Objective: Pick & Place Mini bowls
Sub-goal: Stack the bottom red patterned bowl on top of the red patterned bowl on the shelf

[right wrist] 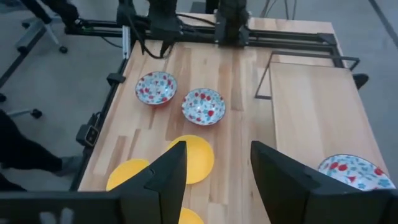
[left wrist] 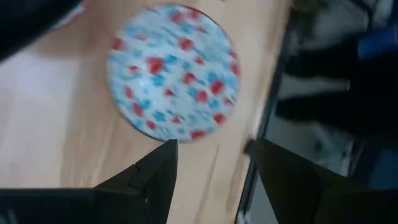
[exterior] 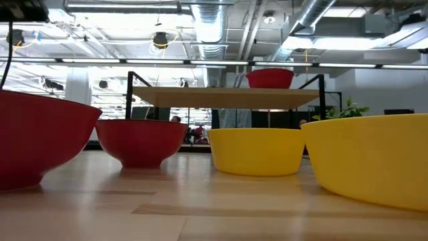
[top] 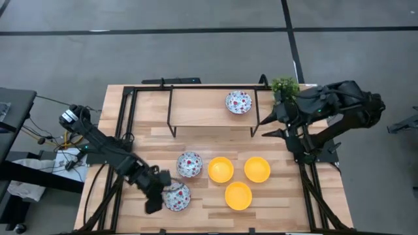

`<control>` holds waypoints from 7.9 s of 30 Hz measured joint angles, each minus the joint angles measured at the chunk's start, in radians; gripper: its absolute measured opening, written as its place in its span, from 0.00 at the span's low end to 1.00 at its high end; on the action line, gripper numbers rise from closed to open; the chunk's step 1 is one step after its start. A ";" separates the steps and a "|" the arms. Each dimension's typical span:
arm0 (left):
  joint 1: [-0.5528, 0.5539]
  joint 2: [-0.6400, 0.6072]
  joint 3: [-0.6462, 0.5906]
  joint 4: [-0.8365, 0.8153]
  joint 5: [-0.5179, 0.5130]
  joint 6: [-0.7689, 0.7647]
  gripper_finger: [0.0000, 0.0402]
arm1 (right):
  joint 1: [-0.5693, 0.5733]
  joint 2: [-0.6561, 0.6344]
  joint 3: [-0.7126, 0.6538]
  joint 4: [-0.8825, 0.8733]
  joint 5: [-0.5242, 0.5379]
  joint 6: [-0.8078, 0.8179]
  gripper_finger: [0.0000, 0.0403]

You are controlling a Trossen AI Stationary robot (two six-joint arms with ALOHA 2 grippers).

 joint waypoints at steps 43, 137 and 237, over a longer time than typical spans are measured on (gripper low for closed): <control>-0.106 0.192 -0.052 0.149 -0.190 0.970 0.53 | 0.089 0.006 0.000 0.000 0.004 0.107 0.34; 0.044 -0.205 -0.095 0.269 -0.622 0.976 0.04 | 0.076 0.225 -0.001 0.122 0.002 -0.125 0.31; 0.452 -0.205 -0.094 0.424 0.217 1.208 0.09 | -0.086 0.594 -0.002 0.410 -0.425 -0.653 0.01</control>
